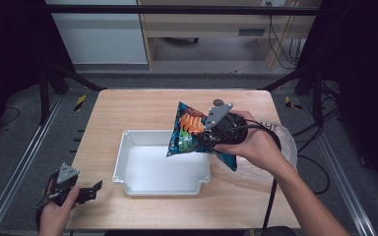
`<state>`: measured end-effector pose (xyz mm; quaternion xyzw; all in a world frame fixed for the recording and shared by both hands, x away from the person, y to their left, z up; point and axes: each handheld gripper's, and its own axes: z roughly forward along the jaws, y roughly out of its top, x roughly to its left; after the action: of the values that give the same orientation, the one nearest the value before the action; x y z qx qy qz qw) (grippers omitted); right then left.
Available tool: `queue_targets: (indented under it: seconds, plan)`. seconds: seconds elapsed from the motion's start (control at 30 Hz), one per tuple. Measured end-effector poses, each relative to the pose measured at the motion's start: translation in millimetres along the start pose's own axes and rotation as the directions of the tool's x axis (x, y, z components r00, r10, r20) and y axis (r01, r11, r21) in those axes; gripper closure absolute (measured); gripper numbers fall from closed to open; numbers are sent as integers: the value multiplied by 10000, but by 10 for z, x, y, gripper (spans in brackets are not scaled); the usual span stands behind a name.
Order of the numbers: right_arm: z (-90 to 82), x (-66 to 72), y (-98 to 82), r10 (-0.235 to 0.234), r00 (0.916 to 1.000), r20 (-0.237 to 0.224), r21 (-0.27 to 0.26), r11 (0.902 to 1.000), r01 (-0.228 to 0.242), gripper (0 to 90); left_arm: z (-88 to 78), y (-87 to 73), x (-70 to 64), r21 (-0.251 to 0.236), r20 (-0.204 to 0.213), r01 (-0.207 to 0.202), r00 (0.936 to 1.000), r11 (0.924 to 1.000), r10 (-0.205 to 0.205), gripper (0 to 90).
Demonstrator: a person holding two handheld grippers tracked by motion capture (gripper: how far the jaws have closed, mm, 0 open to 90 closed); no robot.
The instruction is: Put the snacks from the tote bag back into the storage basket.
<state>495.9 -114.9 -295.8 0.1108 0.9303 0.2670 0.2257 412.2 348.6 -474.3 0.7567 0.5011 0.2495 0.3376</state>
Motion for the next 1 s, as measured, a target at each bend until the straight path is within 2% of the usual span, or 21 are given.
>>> queue_targets:
  seconds: [0.17, 0.5, 0.9, 1.0]
  plan:
    - [54, 26, 78, -40, 9999, -100, -8, 10000, 40, 390, 7, -3, 0, -71, 45, 125, 9999, 9999, -124, 25]
    - [146, 36, 233, -118, 9993, -341, -193, 9998, 111, 390, 32, 17, 4, -16, 74, 28, 10000, 10000, -28, 27]
    - [392, 147, 375, -426, 9970, -647, -76, 9991, 422, 390, -10, 0, 7, -176, -2, 22, 10000, 9998, -22, 27]
    - [439, 164, 402, -534, 9960, -713, -107, 9985, 528, 390, 6, 5, 12, -69, 17, -61, 10000, 10000, 61, 27]
